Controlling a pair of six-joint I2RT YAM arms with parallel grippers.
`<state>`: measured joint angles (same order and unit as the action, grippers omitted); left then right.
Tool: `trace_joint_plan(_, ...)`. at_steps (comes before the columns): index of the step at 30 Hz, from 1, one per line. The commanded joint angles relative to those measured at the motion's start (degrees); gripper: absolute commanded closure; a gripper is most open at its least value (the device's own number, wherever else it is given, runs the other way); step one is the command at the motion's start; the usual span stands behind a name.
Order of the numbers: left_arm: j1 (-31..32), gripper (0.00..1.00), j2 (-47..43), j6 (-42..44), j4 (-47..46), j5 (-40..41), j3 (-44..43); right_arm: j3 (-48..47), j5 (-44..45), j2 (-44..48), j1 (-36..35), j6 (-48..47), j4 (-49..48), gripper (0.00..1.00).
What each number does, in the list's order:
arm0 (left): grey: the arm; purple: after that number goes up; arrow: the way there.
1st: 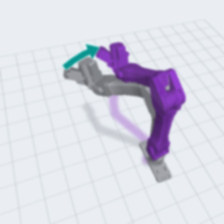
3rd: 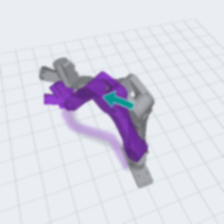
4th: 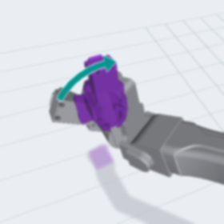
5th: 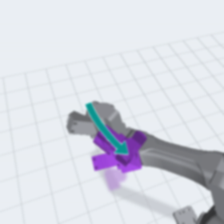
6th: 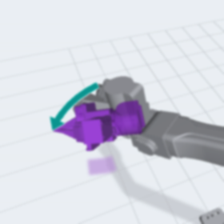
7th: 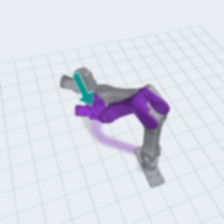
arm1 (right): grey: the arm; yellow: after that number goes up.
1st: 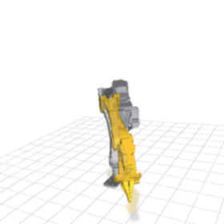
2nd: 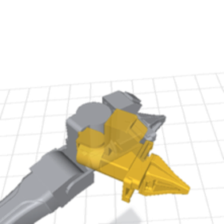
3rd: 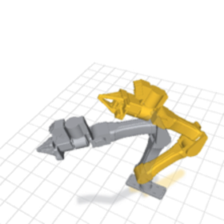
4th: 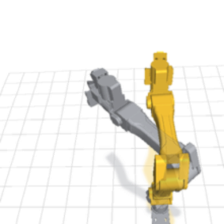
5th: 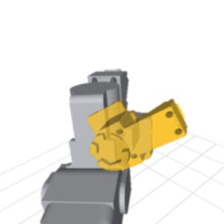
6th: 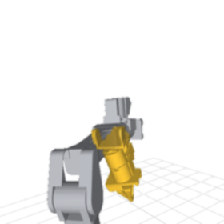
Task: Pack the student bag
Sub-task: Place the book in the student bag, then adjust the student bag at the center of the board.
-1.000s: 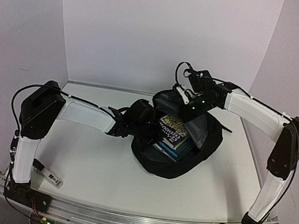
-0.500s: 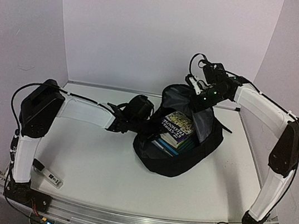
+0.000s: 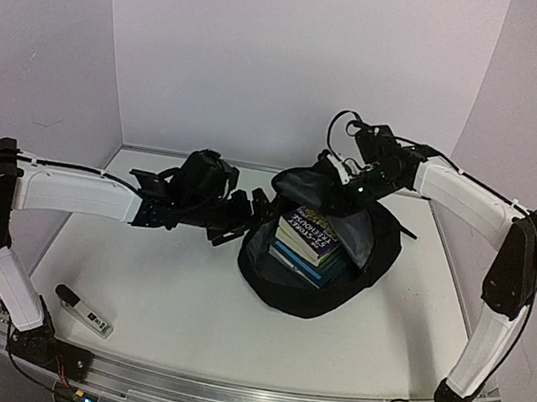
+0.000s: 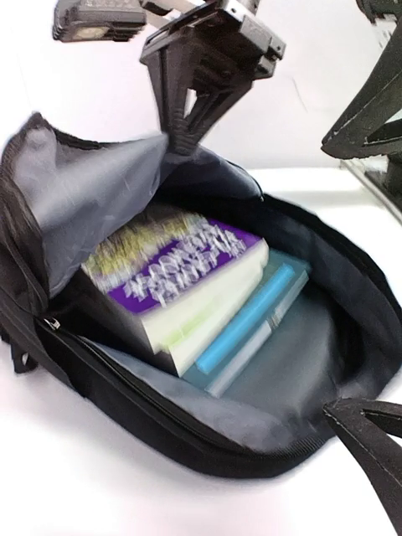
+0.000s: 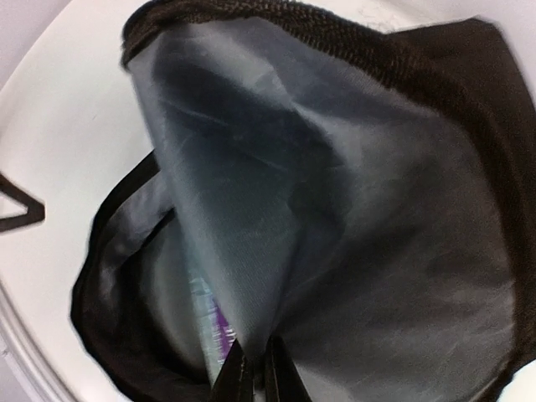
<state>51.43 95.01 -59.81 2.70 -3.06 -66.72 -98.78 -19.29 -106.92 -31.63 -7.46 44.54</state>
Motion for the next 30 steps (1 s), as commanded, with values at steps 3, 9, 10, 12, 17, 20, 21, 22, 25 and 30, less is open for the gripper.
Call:
trace_joint_plan(3,-2.55,0.00,-6.05,6.66,1.26,1.34,4.70,-1.25,-14.66,4.57,-4.45,0.19,7.54,0.55)
trace_joint_plan(9,-3.88,0.00,-8.90,10.36,2.03,-1.09,6.09,-5.17,-10.94,9.16,-1.19,-0.05,8.63,0.34)
trace_joint_plan(10,-4.21,0.00,-9.05,10.74,3.41,-1.38,5.84,-5.45,-8.04,9.33,-0.72,-0.40,8.64,0.31)
trace_joint_plan(12,-4.53,0.00,-9.39,11.64,6.76,-1.01,4.99,-5.62,-1.90,8.51,0.49,-1.36,8.70,0.24)
trace_joint_plan(17,-4.56,0.00,-9.32,13.04,12.16,-0.75,4.09,-5.90,4.63,3.08,4.76,-2.97,8.91,0.16)
trace_joint_plan(20,-4.57,0.00,-9.33,12.97,12.11,-1.30,4.82,-6.61,5.08,-0.55,7.72,-3.94,8.96,0.09)
trace_joint_plan(21,-4.57,0.00,-9.26,12.80,11.72,-1.71,5.18,-6.94,4.24,-1.94,8.76,-4.24,9.02,0.07)
trace_joint_plan(22,-4.58,0.00,-9.23,12.60,11.34,-2.09,5.46,-7.12,3.82,-3.10,9.53,-4.45,9.08,0.05)
trace_joint_plan(25,-4.58,0.00,-8.95,11.86,10.22,-2.36,6.24,-7.34,1.85,-5.71,10.26,-5.46,9.49,0.04)
trace_joint_plan(30,-4.59,0.00,-8.70,11.29,9.33,-1.98,6.61,-6.90,-3.87,-8.17,10.27,-5.08,10.81,0.22)
